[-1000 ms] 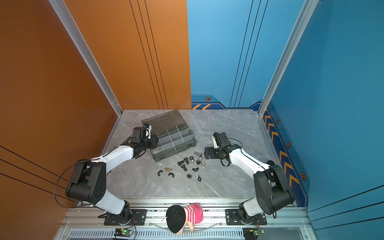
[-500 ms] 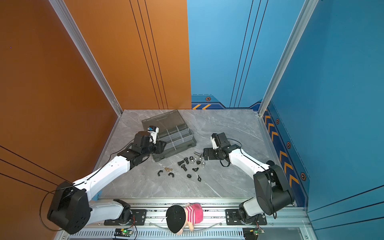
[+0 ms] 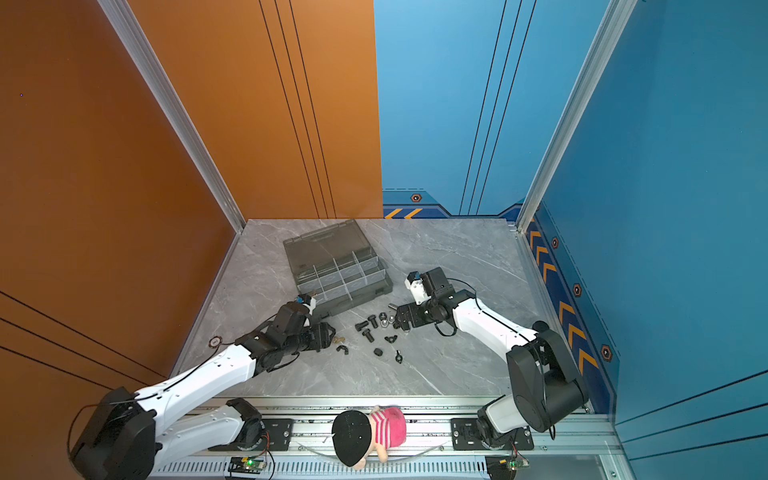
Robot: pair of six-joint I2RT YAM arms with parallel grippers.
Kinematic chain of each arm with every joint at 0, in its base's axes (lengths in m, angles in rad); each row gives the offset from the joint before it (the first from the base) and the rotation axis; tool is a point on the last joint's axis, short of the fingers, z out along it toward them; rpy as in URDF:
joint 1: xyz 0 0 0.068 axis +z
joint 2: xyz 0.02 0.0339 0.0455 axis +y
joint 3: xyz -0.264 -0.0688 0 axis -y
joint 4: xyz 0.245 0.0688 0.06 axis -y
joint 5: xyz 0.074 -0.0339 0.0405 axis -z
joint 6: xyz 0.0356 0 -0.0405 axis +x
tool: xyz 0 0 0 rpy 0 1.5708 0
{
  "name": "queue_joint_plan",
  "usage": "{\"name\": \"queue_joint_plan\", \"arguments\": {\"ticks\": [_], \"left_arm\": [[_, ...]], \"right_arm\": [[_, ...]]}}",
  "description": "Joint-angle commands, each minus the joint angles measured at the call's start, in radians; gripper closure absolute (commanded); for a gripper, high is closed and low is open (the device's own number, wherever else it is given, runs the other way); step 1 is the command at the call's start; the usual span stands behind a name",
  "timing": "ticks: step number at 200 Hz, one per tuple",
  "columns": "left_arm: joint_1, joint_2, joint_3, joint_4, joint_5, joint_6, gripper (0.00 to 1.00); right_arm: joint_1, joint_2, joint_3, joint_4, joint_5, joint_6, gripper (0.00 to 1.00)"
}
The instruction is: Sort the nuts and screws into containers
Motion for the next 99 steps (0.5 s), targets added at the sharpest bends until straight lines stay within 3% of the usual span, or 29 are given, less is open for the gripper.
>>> {"name": "queue_joint_plan", "arguments": {"ticks": [1,4,54,99], "left_arm": [[0.007,-0.073,-0.014,-0.026,-0.036,-0.062,0.1],[0.008,-0.082,-0.016,-0.031,-0.036,-0.062,0.01],[0.094,-0.268,-0.051,-0.12,0.028,-0.083,0.02],[0.274,-0.427,-0.142,-0.107,0.188,-0.136,0.02]], "right_arm": [[0.048,-0.008,0.05,-0.037,-0.065,-0.112,0.03],[0.053,-0.007,0.053,-0.035,-0.064,-0.116,0.03],[0.179,0.039,0.106,0.077,-0.017,-0.175,0.05],[0.293,0.16,0.203,0.145,0.034,-0.2,0.16]]}}
